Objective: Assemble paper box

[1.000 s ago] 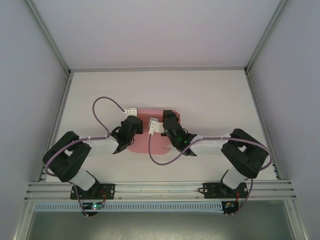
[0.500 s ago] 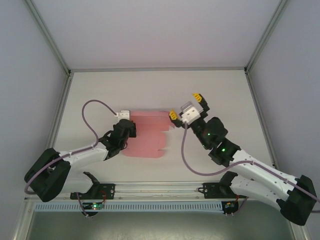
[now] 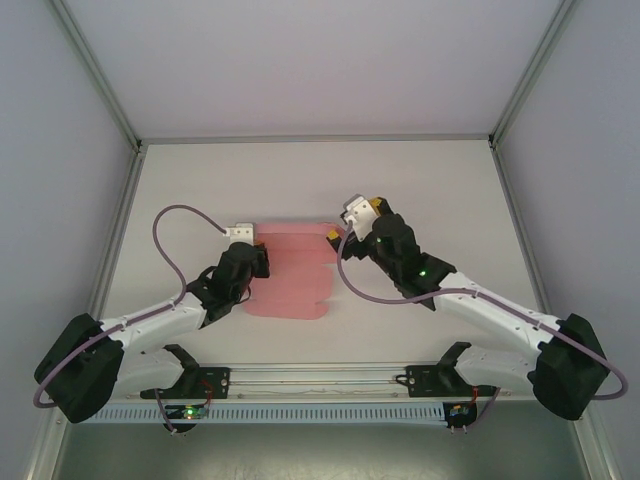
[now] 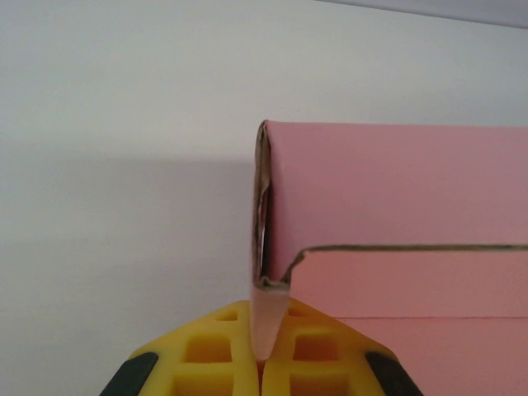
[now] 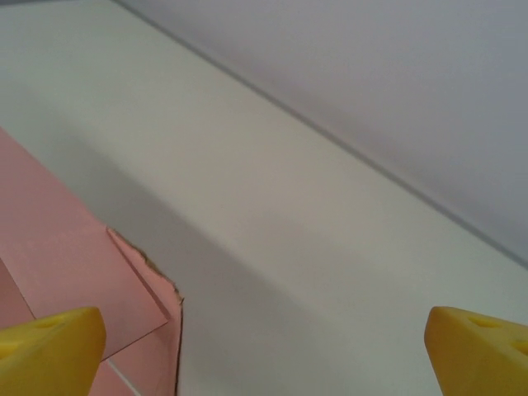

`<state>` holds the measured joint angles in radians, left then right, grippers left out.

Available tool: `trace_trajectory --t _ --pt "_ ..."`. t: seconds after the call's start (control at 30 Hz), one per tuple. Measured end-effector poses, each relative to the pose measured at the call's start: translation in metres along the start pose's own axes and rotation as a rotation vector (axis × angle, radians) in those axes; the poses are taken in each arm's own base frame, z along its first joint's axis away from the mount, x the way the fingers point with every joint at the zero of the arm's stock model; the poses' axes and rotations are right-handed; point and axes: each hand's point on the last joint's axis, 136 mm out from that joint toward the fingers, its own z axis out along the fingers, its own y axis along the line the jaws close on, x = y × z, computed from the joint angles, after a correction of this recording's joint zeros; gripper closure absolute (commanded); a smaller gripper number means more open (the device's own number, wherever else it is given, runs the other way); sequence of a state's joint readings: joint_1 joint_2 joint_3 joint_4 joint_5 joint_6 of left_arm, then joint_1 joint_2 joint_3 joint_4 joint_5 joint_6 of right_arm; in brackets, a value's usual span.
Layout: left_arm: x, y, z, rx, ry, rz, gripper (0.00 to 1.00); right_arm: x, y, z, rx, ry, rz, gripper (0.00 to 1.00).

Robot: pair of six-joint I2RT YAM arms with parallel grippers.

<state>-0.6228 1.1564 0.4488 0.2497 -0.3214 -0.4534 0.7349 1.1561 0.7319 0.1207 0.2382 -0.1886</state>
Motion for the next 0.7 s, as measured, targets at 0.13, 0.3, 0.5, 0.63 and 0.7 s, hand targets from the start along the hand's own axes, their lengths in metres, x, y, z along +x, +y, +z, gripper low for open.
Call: trace_trajectory --t 0.13,0.3,0.5,0.63,0.7 --pt "0.001 -0.003 0.000 0.017 0.008 0.000 1.00 0.010 0.010 0.008 -0.045 0.035 -0.007 0.02" --pt "0.003 -0.006 0.000 0.036 0.018 0.000 1.00 0.019 0.025 0.015 -0.114 0.059 -0.012 0.02" --pt "0.008 -0.012 0.002 0.072 0.040 -0.003 1.00 0.015 0.034 0.019 -0.157 0.034 0.020 0.02" --pt "0.007 -0.018 0.002 0.098 0.041 -0.018 1.00 0.010 0.037 0.021 -0.169 -0.018 0.068 0.02" --pt "0.008 -0.019 0.002 0.104 0.043 -0.025 1.00 0.009 0.038 0.022 -0.170 -0.039 0.094 0.02"
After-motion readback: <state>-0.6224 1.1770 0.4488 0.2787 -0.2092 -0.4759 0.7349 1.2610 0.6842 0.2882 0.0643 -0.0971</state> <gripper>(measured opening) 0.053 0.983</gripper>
